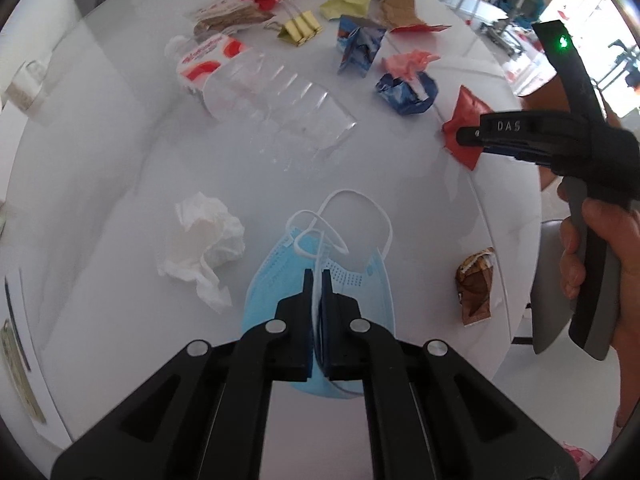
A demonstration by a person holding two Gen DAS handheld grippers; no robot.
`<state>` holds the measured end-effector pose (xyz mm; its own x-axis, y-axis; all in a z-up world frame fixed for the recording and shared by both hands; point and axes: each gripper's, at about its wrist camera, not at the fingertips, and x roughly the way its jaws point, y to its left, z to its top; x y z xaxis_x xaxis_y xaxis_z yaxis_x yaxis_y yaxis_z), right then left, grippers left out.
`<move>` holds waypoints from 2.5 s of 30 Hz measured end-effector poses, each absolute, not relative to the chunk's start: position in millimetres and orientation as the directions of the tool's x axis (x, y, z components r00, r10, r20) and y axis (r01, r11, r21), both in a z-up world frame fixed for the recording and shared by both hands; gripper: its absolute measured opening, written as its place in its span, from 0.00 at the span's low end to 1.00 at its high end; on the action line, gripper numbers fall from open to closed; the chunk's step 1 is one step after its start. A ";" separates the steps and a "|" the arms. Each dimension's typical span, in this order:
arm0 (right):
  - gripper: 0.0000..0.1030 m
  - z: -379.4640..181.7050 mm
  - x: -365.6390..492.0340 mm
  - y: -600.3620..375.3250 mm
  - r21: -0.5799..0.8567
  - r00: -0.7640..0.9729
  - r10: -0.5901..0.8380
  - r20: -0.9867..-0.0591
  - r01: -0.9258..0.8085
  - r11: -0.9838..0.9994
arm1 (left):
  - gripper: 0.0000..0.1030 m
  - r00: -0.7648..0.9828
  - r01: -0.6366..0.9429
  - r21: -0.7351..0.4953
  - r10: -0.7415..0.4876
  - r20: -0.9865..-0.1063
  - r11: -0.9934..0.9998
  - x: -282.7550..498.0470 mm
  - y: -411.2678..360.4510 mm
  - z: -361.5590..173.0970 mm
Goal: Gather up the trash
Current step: 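Grasp the blue face mask with the left tool while the right tool grasps the red paper bag, then carry mask and red bag to the wastebasket and open both tools, then grasp the brown snack wrapper on the table with the left tool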
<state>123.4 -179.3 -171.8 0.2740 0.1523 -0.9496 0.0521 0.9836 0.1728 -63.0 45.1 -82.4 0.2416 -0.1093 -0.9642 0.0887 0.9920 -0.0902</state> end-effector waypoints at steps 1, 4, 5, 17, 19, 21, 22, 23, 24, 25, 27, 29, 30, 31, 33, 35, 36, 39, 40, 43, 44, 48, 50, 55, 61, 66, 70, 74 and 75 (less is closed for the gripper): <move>0.13 -167.6 119.1 -181.7 0.183 0.285 0.160 -0.945 0.055 0.982 | 0.02 0.246 0.101 -0.095 -0.117 -0.962 0.990 -63.1 46.9 -79.5; 0.11 -158.0 109.3 -186.4 0.170 0.305 0.143 -0.941 0.062 0.984 | 0.02 0.256 0.141 -0.122 -0.155 -0.954 0.982 -64.0 49.7 -70.9; 0.10 -153.9 103.7 -190.2 0.180 0.312 0.151 -0.938 0.064 0.982 | 0.02 0.256 0.153 -0.131 -0.167 -0.952 0.980 -62.9 49.1 -69.7; 0.09 -111.6 23.6 -259.2 0.155 0.319 0.157 -0.935 -0.031 0.987 | 0.02 0.300 0.261 -0.134 -0.212 -0.930 0.956 -90.2 4.4 -25.5; 0.10 -113.1 11.6 -282.1 0.148 0.299 0.153 -0.942 -0.040 0.988 | 0.02 0.307 0.268 -0.141 -0.223 -0.925 0.953 -94.6 -14.3 -17.9; 0.10 -118.6 5.5 -299.9 0.137 0.277 0.148 -0.949 -0.058 0.989 | 0.02 0.310 0.267 -0.154 -0.236 -0.921 0.951 -97.7 -30.5 -13.2; 0.10 -122.8 3.0 -310.2 0.139 0.263 0.153 -0.953 -0.072 0.988 | 0.02 0.310 0.267 -0.160 -0.242 -0.920 0.950 -99.2 -40.5 -11.6; 0.10 -125.8 0.0 -318.1 0.140 0.253 0.156 -0.955 -0.083 0.987 | 0.02 0.307 0.267 -0.165 -0.247 -0.919 0.949 -100.2 -55.7 -11.0; 0.10 -130.7 -2.0 -327.7 0.134 0.236 0.155 -0.959 -0.102 0.986 | 0.02 0.306 0.263 -0.167 -0.247 -0.919 0.950 -101.1 -66.4 -10.7; 0.10 -134.4 -2.7 -333.2 0.132 0.227 0.156 -0.961 -0.119 0.984 | 0.02 0.302 0.257 -0.171 -0.247 -0.921 0.951 -102.1 -77.7 -11.4; 0.10 -146.6 -5.1 -347.1 0.130 0.186 0.163 -0.969 -0.178 0.975 | 0.02 0.287 0.249 -0.187 -0.256 -0.923 0.950 -105.4 -105.1 -14.1; 0.10 -158.8 -5.2 -356.4 0.136 0.156 0.173 -0.972 -0.225 0.965 | 0.02 0.271 0.242 -0.201 -0.265 -0.925 0.949 -109.0 -129.9 -19.6; 0.10 -166.3 -4.6 -360.4 0.137 0.141 0.176 -0.974 -0.252 0.958 | 0.02 0.266 0.237 -0.201 -0.263 -0.928 0.950 -110.4 -140.4 -22.4; 0.10 -171.9 -3.6 -363.5 0.138 0.130 0.178 -0.975 -0.268 0.953 | 0.02 0.260 0.232 -0.199 -0.258 -0.931 0.952 -111.1 -150.7 -26.1; 0.12 -189.3 -1.1 -368.0 0.150 0.093 0.187 -0.978 -0.310 0.939 | 0.02 0.248 0.211 -0.193 -0.244 -0.938 0.958 -112.8 -169.8 -35.4; 0.13 -203.6 2.1 -370.8 0.149 0.072 0.185 -0.980 -0.347 0.926 | 0.02 0.230 0.195 -0.195 -0.238 -0.944 0.961 -114.9 -186.5 -45.3; 0.21 -209.4 4.3 -370.5 0.153 0.057 0.186 -0.981 -0.362 0.919 | 0.02 0.224 0.190 -0.194 -0.235 -0.946 0.962 -115.3 -192.5 -48.8; 0.51 -216.1 8.2 -373.2 0.158 0.051 0.192 -0.980 -0.382 0.910 | 0.02 0.198 0.183 -0.193 -0.228 -0.953 0.964 -113.9 -211.1 -59.9; 0.54 -215.2 9.1 -374.8 0.159 0.055 0.194 -0.979 -0.384 0.909 | 0.02 0.193 0.184 -0.194 -0.228 -0.954 0.964 -112.6 -214.3 -62.5; 0.64 -205.9 12.1 -382.8 0.124 0.093 0.173 -0.981 -0.389 0.913 | 0.02 0.179 0.190 -0.177 -0.212 -0.961 0.966 -108.6 -229.0 -72.1; 0.70 -201.3 14.5 -387.9 0.106 0.113 0.161 -0.981 -0.383 0.917 | 0.02 0.173 0.189 -0.177 -0.210 -0.962 0.966 -107.3 -232.2 -75.9; 0.77 -183.3 19.2 -405.7 0.074 0.159 0.137 -0.978 -0.350 0.934 | 0.02 0.138 0.191 -0.182 -0.210 -0.968 0.965 -94.8 -238.3 -93.9; 0.79 -174.2 21.8 -414.3 0.073 0.173 0.136 -0.976 -0.328 0.942 | 0.02 0.116 0.199 -0.185 -0.210 -0.971 0.962 -86.8 -240.3 -103.8; 0.81 -156.7 26.0 -423.8 0.054 0.211 0.125 -0.970 -0.312 0.949 | 0.41 0.072 0.195 -0.169 -0.186 -0.980 0.966 -71.9 -244.8 -119.4; 0.87 -147.7 29.5 -425.9 0.050 0.242 0.127 -0.962 -0.301 0.952 | 0.78 0.095 0.190 -0.143 -0.163 -0.982 0.971 -65.8 -247.2 -113.8; 0.87 -145.5 30.5 -421.7 0.063 0.246 0.142 -0.959 -0.302 0.951 | 0.80 0.125 0.174 -0.103 -0.126 -0.984 0.979 -71.3 -239.4 -101.9; 0.87 -134.6 32.1 -409.6 0.074 0.254 0.163 -0.953 -0.330 0.941 | 0.85 0.214 0.121 -0.025 -0.051 -0.975 0.992 -76.9 -217.4 -78.7; 0.93 -121.1 36.6 -389.9 0.083 0.270 0.192 -0.943 -0.368 0.926 | 0.90 0.274 0.022 0.048 0.040 -0.961 0.999 -80.5 -175.1 -67.4; 0.93 -118.0 37.9 -383.6 0.083 0.274 0.198 -0.941 -0.382 0.920 | 0.90 0.263 -0.002 0.051 0.050 -0.963 0.999 -80.0 -163.5 -72.2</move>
